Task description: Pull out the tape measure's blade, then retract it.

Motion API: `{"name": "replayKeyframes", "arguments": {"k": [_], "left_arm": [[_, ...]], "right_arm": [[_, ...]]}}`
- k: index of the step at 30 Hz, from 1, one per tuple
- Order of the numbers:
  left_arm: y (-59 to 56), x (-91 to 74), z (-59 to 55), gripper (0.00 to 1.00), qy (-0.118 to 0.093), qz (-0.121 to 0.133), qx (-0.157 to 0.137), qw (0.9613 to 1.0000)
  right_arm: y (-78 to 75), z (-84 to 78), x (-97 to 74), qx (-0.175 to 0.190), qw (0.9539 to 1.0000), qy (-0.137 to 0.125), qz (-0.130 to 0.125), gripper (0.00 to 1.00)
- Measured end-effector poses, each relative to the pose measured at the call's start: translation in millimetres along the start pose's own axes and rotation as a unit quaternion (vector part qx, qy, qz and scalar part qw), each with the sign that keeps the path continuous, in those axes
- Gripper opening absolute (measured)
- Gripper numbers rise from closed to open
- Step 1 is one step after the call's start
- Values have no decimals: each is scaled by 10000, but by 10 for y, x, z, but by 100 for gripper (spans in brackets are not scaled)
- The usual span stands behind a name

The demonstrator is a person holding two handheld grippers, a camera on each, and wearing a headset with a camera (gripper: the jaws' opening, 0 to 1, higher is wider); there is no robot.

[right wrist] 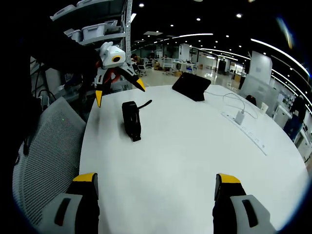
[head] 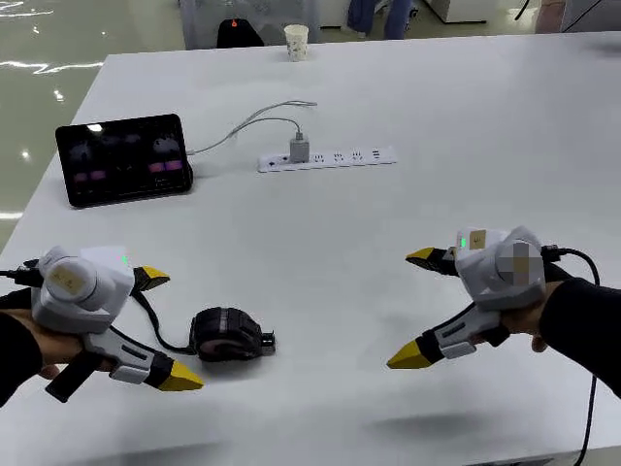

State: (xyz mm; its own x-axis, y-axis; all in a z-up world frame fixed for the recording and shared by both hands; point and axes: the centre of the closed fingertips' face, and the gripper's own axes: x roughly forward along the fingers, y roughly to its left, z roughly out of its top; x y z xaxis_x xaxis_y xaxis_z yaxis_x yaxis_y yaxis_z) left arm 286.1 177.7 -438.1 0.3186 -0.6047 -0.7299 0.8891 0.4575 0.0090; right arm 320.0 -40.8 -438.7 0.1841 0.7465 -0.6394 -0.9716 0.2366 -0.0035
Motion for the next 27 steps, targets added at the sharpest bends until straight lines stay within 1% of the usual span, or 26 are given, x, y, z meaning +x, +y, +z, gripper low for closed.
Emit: {"name": "replayKeyframes", "arguments": {"k": [3,4,6,7,8,9,10,12,13,14,17,18,20,22,24,26,27], "left_arm": [[-5,59,30,99,36,-75,78,9999],[-6,73,39,99,45,-100,107,9999],[-4,108,60,99,75,-131,160,9998],[-6,124,70,99,87,-161,183,9997],[-16,136,81,99,78,-207,183,9996],[-13,155,91,99,75,-222,205,9995],[-12,172,93,99,90,-237,227,9994],[-14,200,96,99,124,-267,291,9991],[-15,212,95,99,140,-280,301,9991],[-14,230,91,99,171,-292,317,9989],[-14,266,101,99,193,-330,392,9985],[-17,273,103,99,199,-351,399,9984],[-14,297,106,99,204,-375,441,9981],[0,320,99,99,253,-364,462,9979],[-5,326,106,99,258,-380,463,9979],[-9,344,98,99,296,-384,472,9977],[-18,361,90,99,320,-403,468,9976]], "right_arm": [[11,33,82,-45,10000,-9,85,99],[4,31,112,-67,9999,30,87,99],[8,63,174,-184,9997,-3,134,99],[32,52,211,-120,9997,89,213,99],[29,45,245,-108,9996,155,224,99],[6,71,290,-339,9992,102,189,99],[21,109,320,-514,9984,35,231,99],[41,143,383,-432,9987,49,276,99],[54,160,413,-463,9984,40,317,99],[75,196,459,-580,9976,12,372,99],[110,266,567,-640,9968,31,480,99],[121,302,595,-701,9962,-14,513,99],[137,351,665,-680,9961,4,568,99],[159,396,732,-721,9954,-10,631,99],[194,402,784,-633,9950,61,770,99],[218,416,833,-652,9947,82,790,99],[250,412,860,-632,9940,109,888,99]]}}
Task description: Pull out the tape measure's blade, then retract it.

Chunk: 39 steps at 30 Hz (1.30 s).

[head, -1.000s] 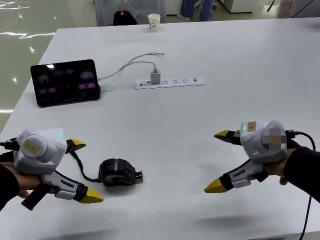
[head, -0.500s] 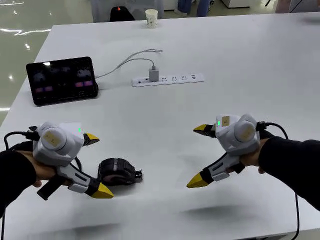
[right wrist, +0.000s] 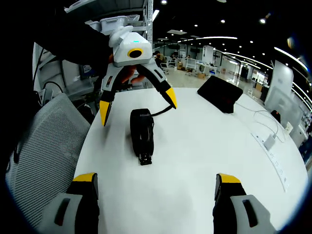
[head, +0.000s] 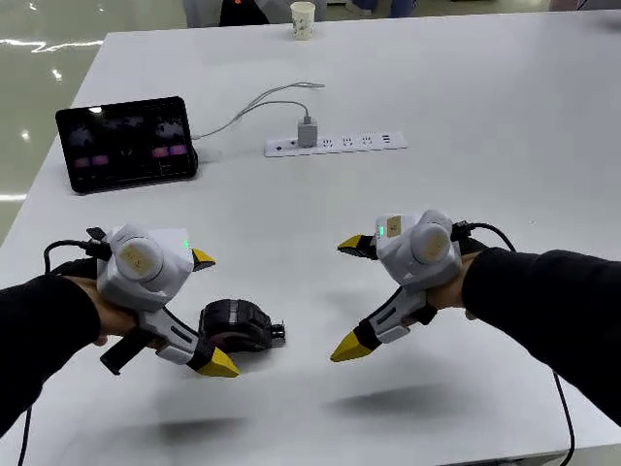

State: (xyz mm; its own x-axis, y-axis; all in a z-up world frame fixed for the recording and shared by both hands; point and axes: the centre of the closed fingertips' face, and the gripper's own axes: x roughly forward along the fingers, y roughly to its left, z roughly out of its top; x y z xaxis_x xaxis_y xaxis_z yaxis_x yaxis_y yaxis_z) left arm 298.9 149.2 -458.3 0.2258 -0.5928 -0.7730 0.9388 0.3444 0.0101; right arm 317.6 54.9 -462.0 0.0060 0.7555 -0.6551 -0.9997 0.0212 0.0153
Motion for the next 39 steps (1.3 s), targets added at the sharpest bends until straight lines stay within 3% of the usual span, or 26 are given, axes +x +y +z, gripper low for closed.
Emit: {"name": "replayKeyframes", "arguments": {"k": [3,11,17,19,21,25,30,35,38,39], "left_arm": [[18,46,-37,99,177,84,123,9997],[-4,176,-57,99,275,-51,302,9992],[19,248,-93,99,479,-23,449,9978],[-15,256,-90,98,454,-122,406,9981],[-26,261,-88,93,474,-145,395,9980],[-30,277,-82,82,492,-153,438,9977],[12,277,-102,56,557,-66,576,9968],[-1,264,-99,35,533,-130,476,9974],[17,262,-101,33,525,-119,509,9973],[14,262,-99,33,522,-124,503,9973]], "right_arm": [[29,-9,86,-148,9998,73,63,99],[15,82,270,-324,9994,65,137,99],[-19,74,387,-261,9996,140,26,99],[13,49,418,-135,9997,191,88,99],[35,1,447,-87,9994,329,97,99],[88,-12,504,-130,9993,297,198,99],[169,-25,539,-4,9987,339,373,99],[196,-32,568,28,9983,365,446,99],[187,-33,581,39,9982,384,450,99],[178,-37,579,6,9982,413,443,94]]}}
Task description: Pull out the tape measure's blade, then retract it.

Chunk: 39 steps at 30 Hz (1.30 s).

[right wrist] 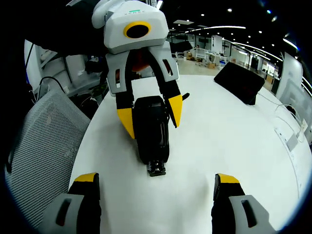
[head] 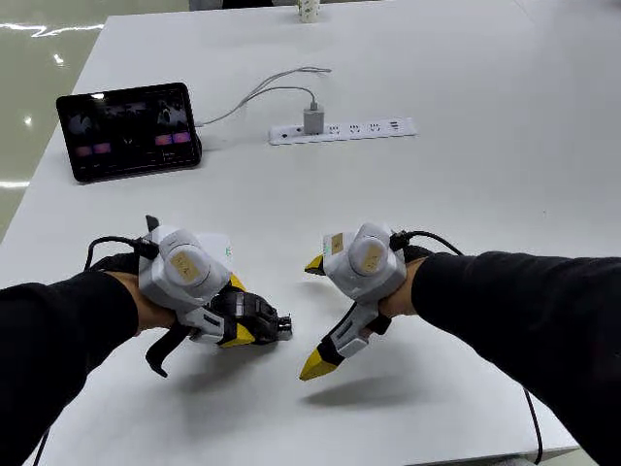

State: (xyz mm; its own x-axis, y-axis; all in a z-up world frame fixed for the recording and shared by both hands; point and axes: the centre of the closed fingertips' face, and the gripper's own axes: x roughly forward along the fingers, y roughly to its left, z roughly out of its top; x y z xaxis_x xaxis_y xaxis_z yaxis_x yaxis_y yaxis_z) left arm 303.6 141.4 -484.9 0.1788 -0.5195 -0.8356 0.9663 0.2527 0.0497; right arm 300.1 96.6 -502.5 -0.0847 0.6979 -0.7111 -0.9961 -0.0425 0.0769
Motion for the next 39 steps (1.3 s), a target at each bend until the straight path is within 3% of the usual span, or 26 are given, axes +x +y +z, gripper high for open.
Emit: {"name": "replayKeyframes", "arguments": {"k": [5,10,14,18,25,34,39], "left_arm": [[-4,6,-7,32,42,28,17,10000],[-2,12,-21,32,94,39,93,9999],[2,14,-27,32,94,33,114,9999],[5,17,-27,32,82,39,66,9999],[8,20,-37,32,18,64,53,10000],[5,30,-29,32,-43,16,54,10000],[2,32,-32,32,-60,-13,77,10000]], "right_arm": [[-35,31,25,-51,10000,-4,-53,84],[-52,35,93,-209,9996,78,-155,67],[14,3,152,-306,9993,217,9,56],[15,-16,221,-464,9984,314,-41,35],[-28,10,252,-526,9979,349,-139,14],[-11,-28,282,-557,9967,581,-71,12],[9,-38,276,-421,9980,476,10,12]]}}
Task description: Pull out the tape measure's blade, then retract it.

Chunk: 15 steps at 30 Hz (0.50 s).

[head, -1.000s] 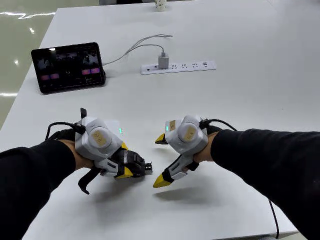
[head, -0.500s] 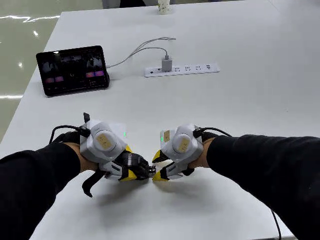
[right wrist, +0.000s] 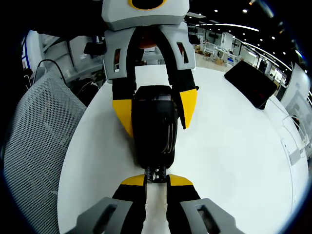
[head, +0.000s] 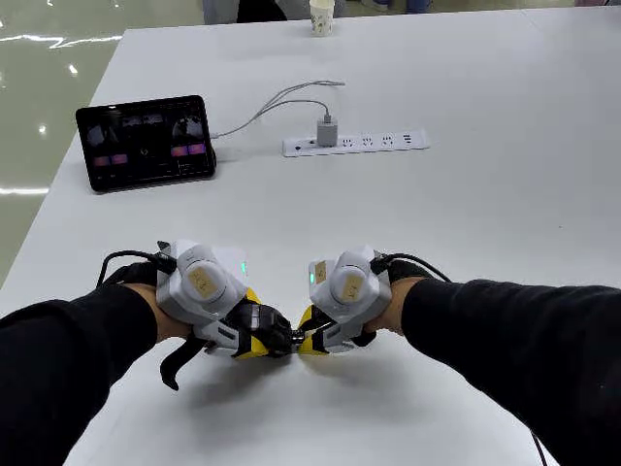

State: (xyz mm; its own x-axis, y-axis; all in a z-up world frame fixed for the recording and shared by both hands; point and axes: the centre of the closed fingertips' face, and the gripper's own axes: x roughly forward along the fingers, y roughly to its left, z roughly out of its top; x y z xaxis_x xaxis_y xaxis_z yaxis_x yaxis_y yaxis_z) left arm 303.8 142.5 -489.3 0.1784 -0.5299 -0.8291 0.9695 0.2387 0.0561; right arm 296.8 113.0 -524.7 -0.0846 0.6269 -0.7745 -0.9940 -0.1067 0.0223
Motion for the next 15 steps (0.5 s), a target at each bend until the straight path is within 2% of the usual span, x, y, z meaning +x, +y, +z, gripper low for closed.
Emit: {"name": "replayKeyframes", "arguments": {"k": [3,8,15], "left_arm": [[-1,1,0,32,-14,-1,1,10000],[-4,-3,0,31,-3,-27,-12,10000],[-8,-8,-2,31,16,12,-10,10000]], "right_arm": [[7,2,0,-36,10000,-43,-18,11],[7,-8,-22,138,9995,-270,-19,10],[14,-18,-26,66,9997,-246,-36,10]]}}
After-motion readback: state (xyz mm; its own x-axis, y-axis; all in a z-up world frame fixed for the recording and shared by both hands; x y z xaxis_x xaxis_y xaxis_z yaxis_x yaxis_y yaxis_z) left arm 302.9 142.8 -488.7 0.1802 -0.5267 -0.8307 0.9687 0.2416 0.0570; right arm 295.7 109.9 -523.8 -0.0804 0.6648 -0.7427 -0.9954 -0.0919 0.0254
